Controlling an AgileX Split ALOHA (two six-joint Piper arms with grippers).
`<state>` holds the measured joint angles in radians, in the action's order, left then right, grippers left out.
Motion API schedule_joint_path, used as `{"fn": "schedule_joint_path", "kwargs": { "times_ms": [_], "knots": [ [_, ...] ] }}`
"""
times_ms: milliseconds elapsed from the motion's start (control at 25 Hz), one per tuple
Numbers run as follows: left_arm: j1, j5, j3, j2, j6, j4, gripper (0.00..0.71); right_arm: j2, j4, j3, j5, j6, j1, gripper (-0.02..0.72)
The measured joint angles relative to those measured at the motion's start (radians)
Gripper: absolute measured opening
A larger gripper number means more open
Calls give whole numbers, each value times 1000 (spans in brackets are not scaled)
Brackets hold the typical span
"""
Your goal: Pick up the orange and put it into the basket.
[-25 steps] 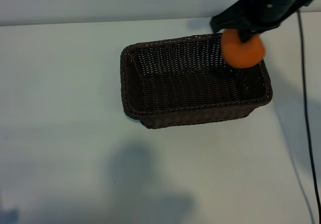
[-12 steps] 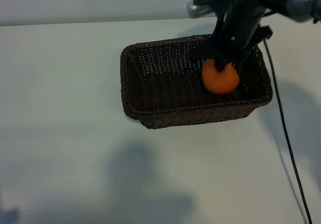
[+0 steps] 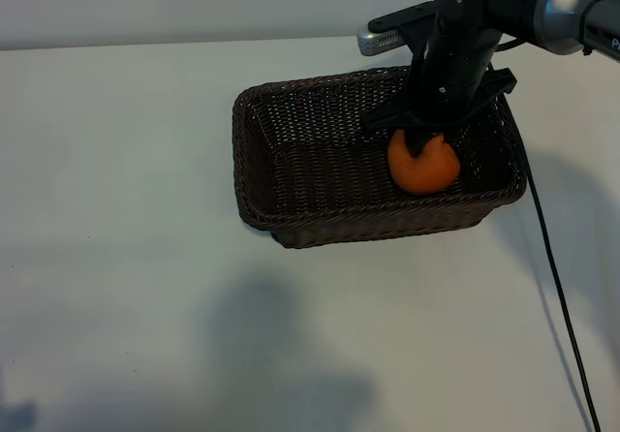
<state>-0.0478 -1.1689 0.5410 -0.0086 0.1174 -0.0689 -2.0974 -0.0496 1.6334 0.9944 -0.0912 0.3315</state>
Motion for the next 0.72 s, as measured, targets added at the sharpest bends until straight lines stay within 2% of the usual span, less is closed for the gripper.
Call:
{"fn": "schedule_joint_path", "kwargs": {
  "times_ms": [160,240,400,520,720],
  "knots": [
    [0,0,0,0,-1,0,592,4,-16,0,1,8,0,601],
    [0,0,0,0,-1,0,592,13,-23,0,1,10,0,682],
    [0,0,0,0,-4,0,592,57,-26,0,3,12,0,699],
    [0,0,0,0,-4,0,592,91,-19,25,23,12,0,665],
    [0,0,0,0,-4,0,592,109,41,130,107,12,-20,609]
  ]
}}
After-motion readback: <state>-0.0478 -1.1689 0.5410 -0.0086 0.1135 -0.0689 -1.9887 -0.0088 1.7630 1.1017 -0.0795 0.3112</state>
